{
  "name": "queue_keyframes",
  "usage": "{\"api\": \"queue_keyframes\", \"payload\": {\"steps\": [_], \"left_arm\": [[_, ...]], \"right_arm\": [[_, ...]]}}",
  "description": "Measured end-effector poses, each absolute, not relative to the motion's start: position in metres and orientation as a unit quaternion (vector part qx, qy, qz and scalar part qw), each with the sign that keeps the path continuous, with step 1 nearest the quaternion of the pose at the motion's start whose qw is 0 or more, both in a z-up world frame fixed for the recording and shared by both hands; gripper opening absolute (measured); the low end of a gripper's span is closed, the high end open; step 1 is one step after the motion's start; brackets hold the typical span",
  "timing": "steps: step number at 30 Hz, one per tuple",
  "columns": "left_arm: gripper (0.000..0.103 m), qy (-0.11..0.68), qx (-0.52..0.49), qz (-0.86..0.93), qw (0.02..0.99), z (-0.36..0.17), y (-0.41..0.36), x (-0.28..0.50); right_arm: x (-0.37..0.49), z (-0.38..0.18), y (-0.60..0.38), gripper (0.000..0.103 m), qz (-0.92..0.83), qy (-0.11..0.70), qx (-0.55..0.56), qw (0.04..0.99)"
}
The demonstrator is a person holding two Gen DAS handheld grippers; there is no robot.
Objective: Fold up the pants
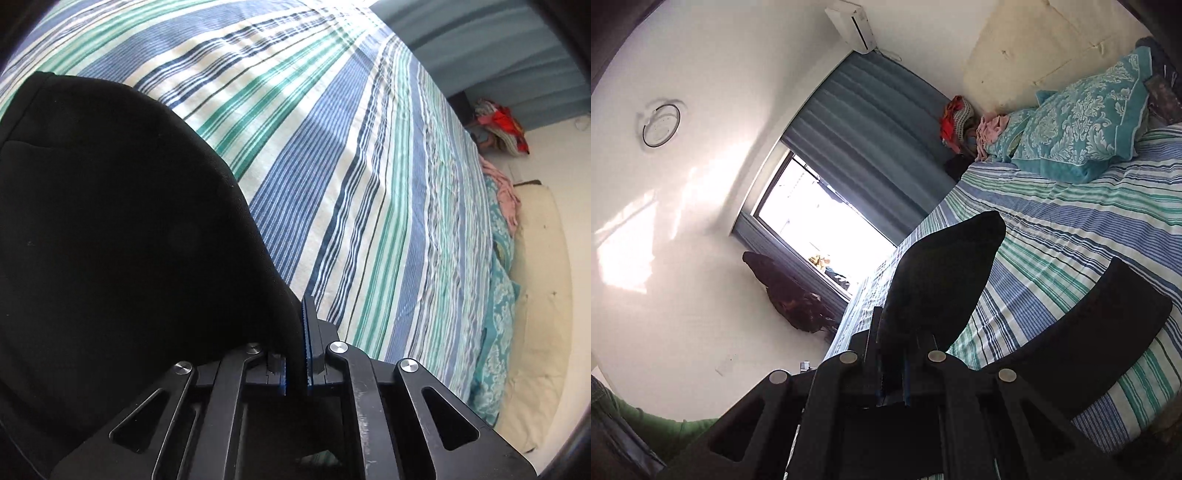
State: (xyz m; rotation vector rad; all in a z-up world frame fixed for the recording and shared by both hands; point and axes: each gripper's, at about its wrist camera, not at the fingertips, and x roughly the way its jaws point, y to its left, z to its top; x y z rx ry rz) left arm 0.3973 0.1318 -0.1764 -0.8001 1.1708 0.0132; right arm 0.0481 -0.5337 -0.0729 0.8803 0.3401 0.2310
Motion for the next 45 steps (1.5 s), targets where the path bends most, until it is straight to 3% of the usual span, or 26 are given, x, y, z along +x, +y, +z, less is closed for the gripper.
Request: {"api": "queue_keyframes", "payload": {"steps": [4,9,13,17,20,27,34,45], "left_arm": [[0.005,0.469,-0.372,-0.026,0.801,-0.111,0.139,0.363],[0.005,0.368,-0.367,-0.05,0.853,-0.035,0.168,0.257],[0.007,0.418,-0.35,-0.036,0.837,-0.082,0.159,0.161],[0.007,0.506,-0.33,-0.021,0.796,-0.167,0.129,0.121],[0.007,0.523,-0.329,-0.019,0.786,-0.187,0.117,0.11],[0.007,0.522,-0.309,-0.028,0.795,-0.178,0.11,0.111],[0.008,0.526,-0.293,-0.039,0.798,-0.187,0.088,0.116],[0.01,0.537,-0.256,-0.045,0.802,-0.185,0.079,0.116]], "right_arm": [[0.081,-0.083,-0.555,0.008,0.079,0.21,0.411,0.884],[0.123,-0.052,-0.577,0.008,0.102,0.173,0.407,0.891],[0.135,-0.082,-0.602,0.008,0.049,0.22,0.413,0.883],[0.136,-0.175,-0.614,0.008,-0.046,0.363,0.404,0.838],[0.124,-0.226,-0.622,0.008,-0.106,0.436,0.408,0.795],[0.116,-0.23,-0.634,0.008,-0.122,0.447,0.399,0.791],[0.134,-0.2,-0.633,0.008,-0.132,0.445,0.301,0.833],[0.125,-0.211,-0.639,0.008,-0.184,0.477,0.289,0.809]]}}
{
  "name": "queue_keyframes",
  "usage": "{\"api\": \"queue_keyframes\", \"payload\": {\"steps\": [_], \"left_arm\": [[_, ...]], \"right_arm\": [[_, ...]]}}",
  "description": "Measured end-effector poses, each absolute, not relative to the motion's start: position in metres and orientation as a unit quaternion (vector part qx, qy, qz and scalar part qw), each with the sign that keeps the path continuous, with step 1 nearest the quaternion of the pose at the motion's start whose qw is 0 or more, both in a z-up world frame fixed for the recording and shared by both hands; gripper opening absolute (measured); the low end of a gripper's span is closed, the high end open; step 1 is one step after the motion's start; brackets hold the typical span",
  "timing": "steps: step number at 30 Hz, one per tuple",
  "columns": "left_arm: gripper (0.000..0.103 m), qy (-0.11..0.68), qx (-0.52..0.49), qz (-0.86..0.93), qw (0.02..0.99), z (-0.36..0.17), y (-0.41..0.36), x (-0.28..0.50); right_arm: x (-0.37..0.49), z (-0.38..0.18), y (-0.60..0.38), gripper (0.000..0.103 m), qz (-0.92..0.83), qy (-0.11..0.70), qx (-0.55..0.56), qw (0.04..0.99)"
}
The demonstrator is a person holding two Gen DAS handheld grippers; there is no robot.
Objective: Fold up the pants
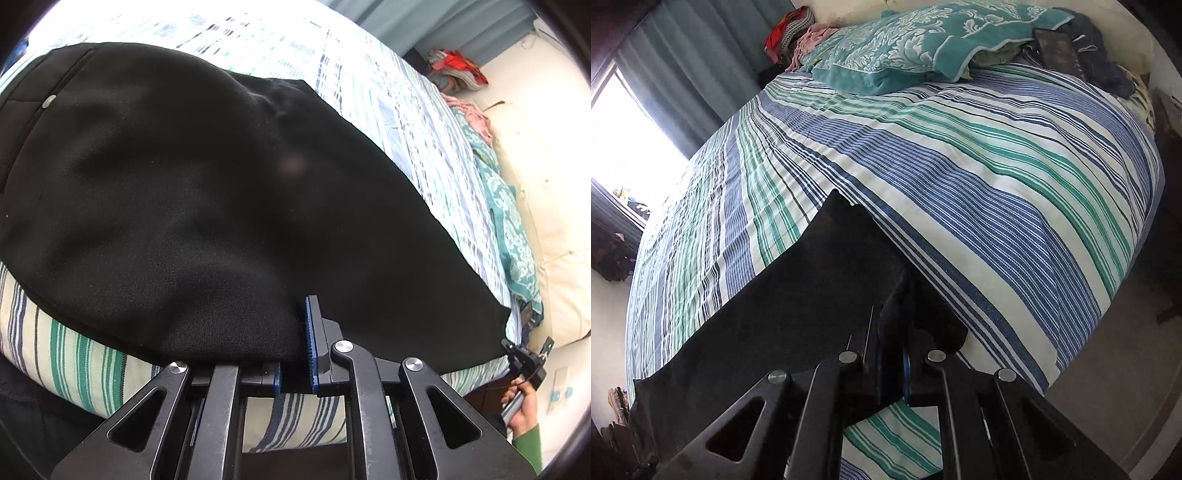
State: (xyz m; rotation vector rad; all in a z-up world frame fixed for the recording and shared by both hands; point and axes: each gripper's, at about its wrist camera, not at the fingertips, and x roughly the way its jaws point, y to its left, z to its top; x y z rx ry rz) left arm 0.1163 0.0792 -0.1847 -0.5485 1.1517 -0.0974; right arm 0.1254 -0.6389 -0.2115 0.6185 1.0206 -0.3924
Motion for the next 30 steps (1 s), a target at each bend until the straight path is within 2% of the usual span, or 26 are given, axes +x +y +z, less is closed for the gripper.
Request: {"api": "queue_keyframes", "payload": {"steps": [11,12,14,16,17,18,19,20,21,22,23,25,26,30], "left_arm": [[0.008,0.551,-0.211,-0.041,0.806,-0.178,0.063,0.113],[0.009,0.552,-0.211,-0.039,0.806,-0.177,0.062,0.112],[0.018,0.557,-0.206,-0.028,0.804,-0.179,0.066,0.11],[0.034,0.565,-0.203,-0.02,0.799,-0.174,0.069,0.104],[0.039,0.566,-0.204,-0.017,0.798,-0.169,0.072,0.097],[0.048,0.566,-0.201,-0.012,0.799,-0.162,0.075,0.088],[0.051,0.564,-0.195,-0.006,0.803,-0.154,0.079,0.079],[0.051,0.557,-0.188,-0.001,0.809,-0.146,0.083,0.069],[0.051,0.546,-0.179,0.005,0.818,-0.135,0.089,0.061],[0.052,0.53,-0.171,0.01,0.83,-0.124,0.095,0.057],[0.054,0.512,-0.161,0.015,0.843,-0.114,0.101,0.056],[0.071,0.481,-0.131,0.025,0.867,-0.099,0.11,0.065],[0.074,0.471,-0.114,0.026,0.874,-0.097,0.111,0.075],[0.075,0.462,-0.037,0.016,0.886,-0.121,0.109,0.122]], "right_arm": [[0.13,-0.212,-0.628,0.008,-0.215,0.493,0.248,0.806],[0.13,-0.212,-0.629,0.008,-0.216,0.492,0.248,0.806],[0.129,-0.211,-0.629,0.008,-0.219,0.49,0.248,0.806],[0.127,-0.21,-0.63,0.022,-0.217,0.485,0.263,0.806],[0.126,-0.209,-0.631,0.029,-0.218,0.482,0.275,0.803],[0.123,-0.206,-0.632,0.041,-0.214,0.474,0.291,0.803],[0.118,-0.201,-0.632,0.051,-0.208,0.461,0.307,0.806],[0.114,-0.194,-0.632,0.056,-0.211,0.45,0.314,0.809],[0.109,-0.186,-0.629,0.07,-0.23,0.441,0.304,0.812],[0.104,-0.176,-0.626,0.079,-0.253,0.429,0.289,0.818],[0.097,-0.165,-0.623,0.079,-0.267,0.41,0.276,0.827],[0.09,-0.145,-0.612,0.079,-0.283,0.382,0.247,0.844],[0.089,-0.138,-0.603,0.079,-0.278,0.373,0.237,0.853],[0.105,-0.128,-0.551,0.08,-0.193,0.376,0.228,0.877]]}}
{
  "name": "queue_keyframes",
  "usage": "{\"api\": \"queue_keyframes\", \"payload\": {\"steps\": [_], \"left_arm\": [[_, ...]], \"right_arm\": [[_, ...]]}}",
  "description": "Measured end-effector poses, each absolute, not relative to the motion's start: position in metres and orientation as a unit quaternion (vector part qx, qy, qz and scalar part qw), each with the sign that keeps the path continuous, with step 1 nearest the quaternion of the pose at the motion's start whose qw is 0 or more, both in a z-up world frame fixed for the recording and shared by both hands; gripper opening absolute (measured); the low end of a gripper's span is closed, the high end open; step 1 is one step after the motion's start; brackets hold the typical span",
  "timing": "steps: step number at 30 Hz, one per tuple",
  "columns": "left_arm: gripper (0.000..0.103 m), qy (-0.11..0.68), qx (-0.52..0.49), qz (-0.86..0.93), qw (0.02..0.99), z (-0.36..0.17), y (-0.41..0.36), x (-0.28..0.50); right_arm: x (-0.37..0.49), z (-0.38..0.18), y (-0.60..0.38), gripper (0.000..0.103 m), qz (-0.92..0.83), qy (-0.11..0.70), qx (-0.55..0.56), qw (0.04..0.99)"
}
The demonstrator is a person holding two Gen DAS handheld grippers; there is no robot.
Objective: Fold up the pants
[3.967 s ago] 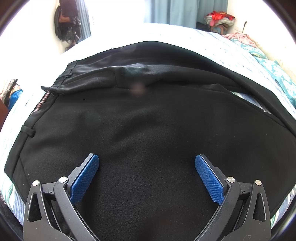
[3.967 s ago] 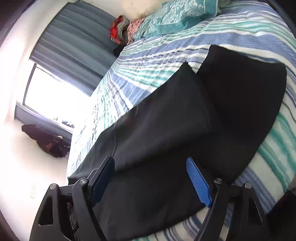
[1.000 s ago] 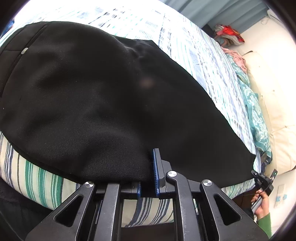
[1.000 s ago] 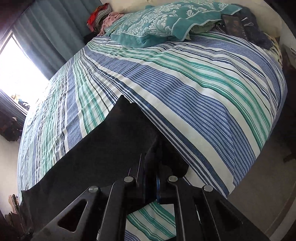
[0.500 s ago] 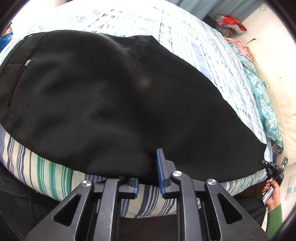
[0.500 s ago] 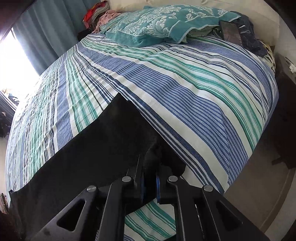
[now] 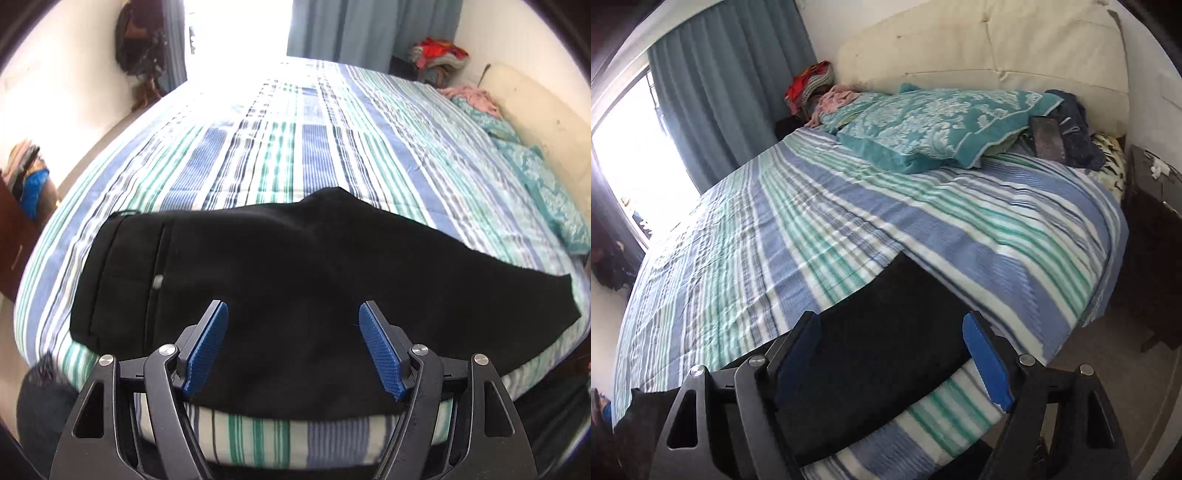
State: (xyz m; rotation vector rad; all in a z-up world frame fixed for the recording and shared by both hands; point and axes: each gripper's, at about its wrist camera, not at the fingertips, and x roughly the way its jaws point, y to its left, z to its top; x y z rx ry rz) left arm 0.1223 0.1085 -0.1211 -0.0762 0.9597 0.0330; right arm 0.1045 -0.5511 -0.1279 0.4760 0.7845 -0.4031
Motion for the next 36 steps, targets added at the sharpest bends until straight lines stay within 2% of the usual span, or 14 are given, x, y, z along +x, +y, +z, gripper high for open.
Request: {"api": "queue_keyframes", "payload": {"steps": [2,4,5,6,9,11,13,15,17,21,26,28,31,36], "left_arm": [[0.07,0.483,0.004,0.031,0.875,-0.144,0.104,0.141],[0.06,0.514,0.03,0.075,0.854,-0.165,0.114,0.147],[0.06,0.521,0.027,0.106,0.847,-0.173,0.125,0.141],[0.06,0.517,0.004,0.126,0.847,-0.177,0.143,0.137],[0.041,0.506,-0.069,0.113,0.853,-0.171,0.174,0.125],[0.043,0.509,-0.061,0.113,0.851,-0.165,0.168,0.125],[0.072,0.494,-0.045,0.123,0.86,-0.153,0.159,0.121],[0.083,0.466,-0.047,0.091,0.879,-0.141,0.147,0.119],[0.085,0.461,-0.041,0.051,0.885,-0.135,0.131,0.13],[0.085,0.47,-0.013,0.013,0.882,-0.137,0.107,0.174],[0.084,0.501,-0.047,0.09,0.86,-0.174,0.142,0.221],[0.086,0.512,-0.072,0.091,0.851,-0.189,0.157,0.226],[0.094,0.509,-0.03,0.09,0.856,-0.193,0.144,0.225],[0.096,0.493,-0.009,0.098,0.864,-0.197,0.137,0.214]], "right_arm": [[0.117,-0.137,-0.514,0.08,-0.134,0.396,0.223,0.881],[0.126,-0.15,-0.473,0.08,-0.073,0.417,0.212,0.881],[0.128,-0.159,-0.452,0.08,-0.05,0.428,0.199,0.88],[0.13,-0.168,-0.434,0.08,-0.032,0.438,0.185,0.879],[0.133,-0.206,-0.403,0.08,-0.01,0.481,0.152,0.863],[0.131,-0.221,-0.396,0.081,-0.013,0.495,0.129,0.859],[0.131,-0.22,-0.396,0.085,-0.011,0.495,0.127,0.86],[0.129,-0.222,-0.401,0.086,-0.007,0.492,0.14,0.859],[0.127,-0.222,-0.403,0.086,-0.007,0.488,0.145,0.861],[0.13,-0.223,-0.395,0.095,-0.005,0.488,0.131,0.863],[0.132,-0.223,-0.39,0.097,-0.002,0.487,0.118,0.865],[0.131,-0.223,-0.39,0.097,0.001,0.485,0.119,0.867],[0.13,-0.223,-0.39,0.098,0.008,0.481,0.115,0.869],[0.13,-0.224,-0.39,0.102,0.017,0.48,0.119,0.869]]}}
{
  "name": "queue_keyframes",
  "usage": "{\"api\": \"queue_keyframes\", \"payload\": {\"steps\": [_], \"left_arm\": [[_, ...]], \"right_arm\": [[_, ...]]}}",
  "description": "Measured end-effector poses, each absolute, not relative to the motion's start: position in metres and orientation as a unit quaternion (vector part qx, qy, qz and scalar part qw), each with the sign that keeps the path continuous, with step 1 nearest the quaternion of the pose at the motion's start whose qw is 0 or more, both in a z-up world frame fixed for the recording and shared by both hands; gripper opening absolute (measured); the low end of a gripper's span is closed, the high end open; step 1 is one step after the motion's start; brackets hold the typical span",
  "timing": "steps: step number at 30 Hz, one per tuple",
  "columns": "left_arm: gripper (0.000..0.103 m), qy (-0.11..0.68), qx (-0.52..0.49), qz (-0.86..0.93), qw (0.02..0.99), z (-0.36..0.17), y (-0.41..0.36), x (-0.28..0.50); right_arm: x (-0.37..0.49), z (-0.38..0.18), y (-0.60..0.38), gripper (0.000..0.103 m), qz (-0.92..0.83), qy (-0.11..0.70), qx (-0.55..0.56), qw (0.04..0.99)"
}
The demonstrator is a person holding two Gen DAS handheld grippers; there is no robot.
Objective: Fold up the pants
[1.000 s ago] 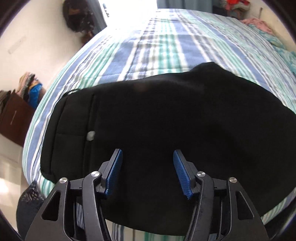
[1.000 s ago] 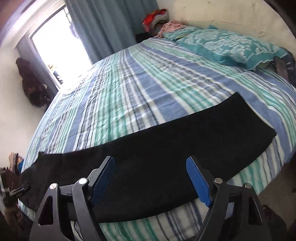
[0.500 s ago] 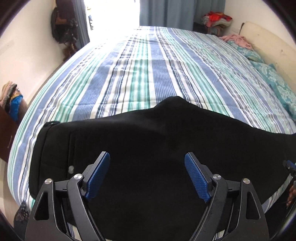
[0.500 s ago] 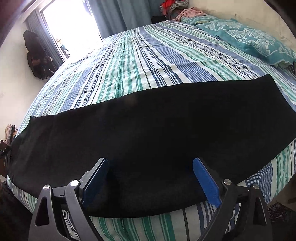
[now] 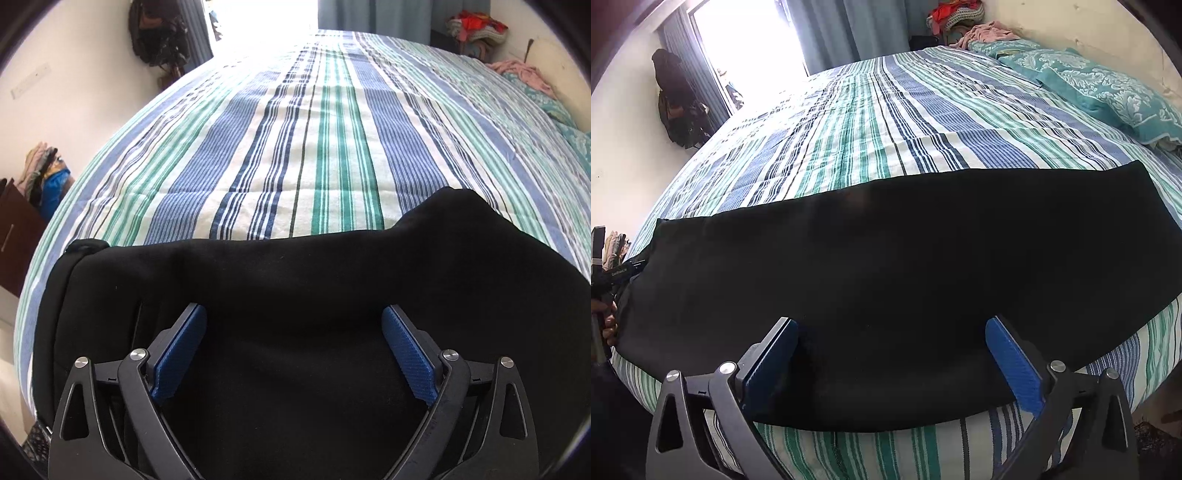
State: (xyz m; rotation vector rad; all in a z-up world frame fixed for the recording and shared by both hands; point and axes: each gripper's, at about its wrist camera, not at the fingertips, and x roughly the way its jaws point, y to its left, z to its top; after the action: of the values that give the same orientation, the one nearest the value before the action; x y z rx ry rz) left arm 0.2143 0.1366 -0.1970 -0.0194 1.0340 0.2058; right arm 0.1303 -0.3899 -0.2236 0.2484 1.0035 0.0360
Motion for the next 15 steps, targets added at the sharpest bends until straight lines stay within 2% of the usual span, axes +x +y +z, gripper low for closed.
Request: {"api": "queue_keyframes", "payload": {"steps": [9,15], "left_arm": [[0.098,0.496,-0.008,0.097,0.863,-0.194,0.137,0.214],[0.097,0.471,-0.015,0.103,0.876,-0.169,0.127,0.191]], "right_arm": [[0.132,-0.223,-0.391,0.103,0.021,0.477,0.123,0.87],[0.129,-0.215,-0.402,0.102,0.022,0.462,0.158,0.872]]}}
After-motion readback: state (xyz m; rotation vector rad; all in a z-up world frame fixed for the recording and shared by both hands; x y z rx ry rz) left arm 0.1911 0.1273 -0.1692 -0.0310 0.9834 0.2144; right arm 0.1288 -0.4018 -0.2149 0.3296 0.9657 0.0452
